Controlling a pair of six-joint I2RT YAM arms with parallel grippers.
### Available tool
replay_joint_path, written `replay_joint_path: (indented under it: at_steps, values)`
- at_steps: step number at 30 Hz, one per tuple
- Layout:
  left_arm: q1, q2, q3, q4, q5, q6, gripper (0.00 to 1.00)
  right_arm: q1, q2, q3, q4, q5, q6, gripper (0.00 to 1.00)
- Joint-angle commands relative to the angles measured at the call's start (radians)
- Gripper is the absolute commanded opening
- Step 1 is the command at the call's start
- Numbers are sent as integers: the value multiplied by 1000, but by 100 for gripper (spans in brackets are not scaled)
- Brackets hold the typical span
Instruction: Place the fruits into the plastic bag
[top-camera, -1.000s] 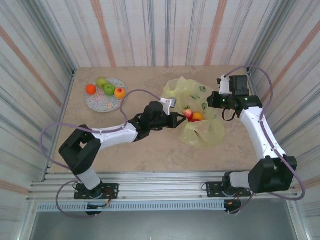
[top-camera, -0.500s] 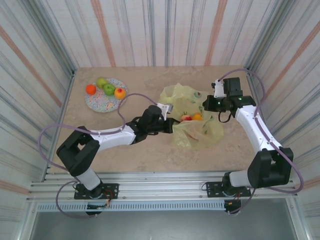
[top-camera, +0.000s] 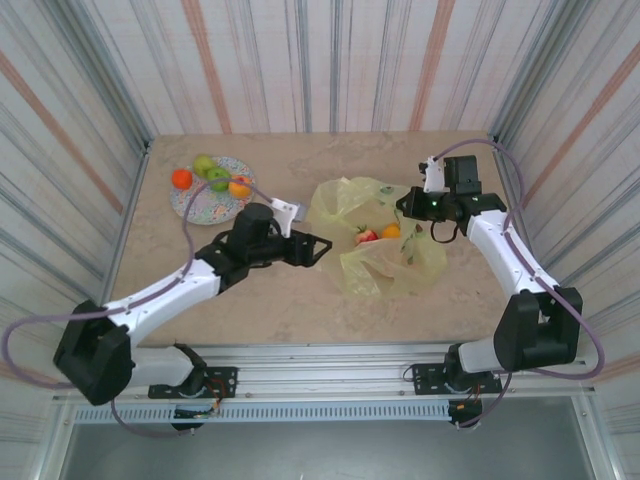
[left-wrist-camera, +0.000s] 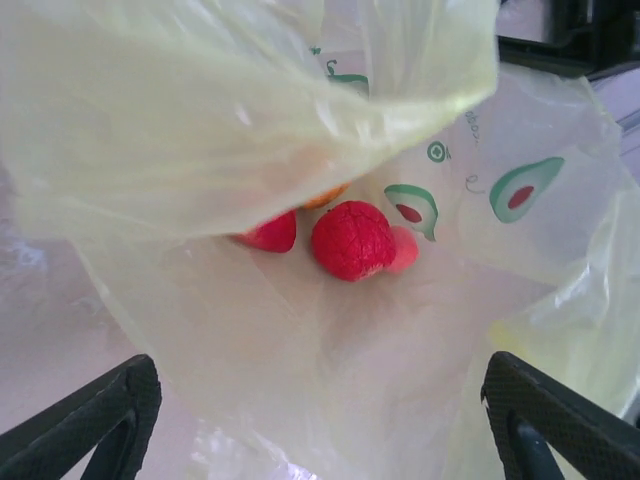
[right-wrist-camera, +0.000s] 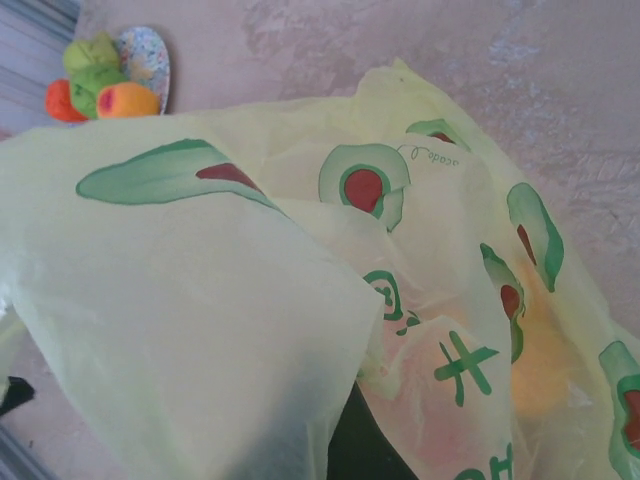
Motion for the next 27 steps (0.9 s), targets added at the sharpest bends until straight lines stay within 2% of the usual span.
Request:
replay_joint_path:
  at_steps: [1, 3, 7, 10, 17, 22, 27]
  values:
    - [57, -91, -2, -123, 84, 108, 90, 8, 19, -13, 32, -28, 22, 0]
    - [109, -131, 14, -166, 27, 92, 90, 8, 25, -12, 38, -32, 24, 0]
    - [246, -146, 64, -265, -164, -2, 91, 9, 26, -18, 53, -41, 27, 0]
    - [369, -105, 74, -236, -194, -37, 91, 9, 29, -19, 66, -48, 27, 0]
    - [558, 141, 243, -259, -337, -41, 91, 4, 48, -21, 96, -82, 22, 0]
    - [709, 319, 359, -243, -345, -69, 90, -5, 78, -18, 118, -124, 19, 0]
    - [785, 518, 557, -318, -403, -21, 89, -22, 102, -19, 123, -153, 11, 0]
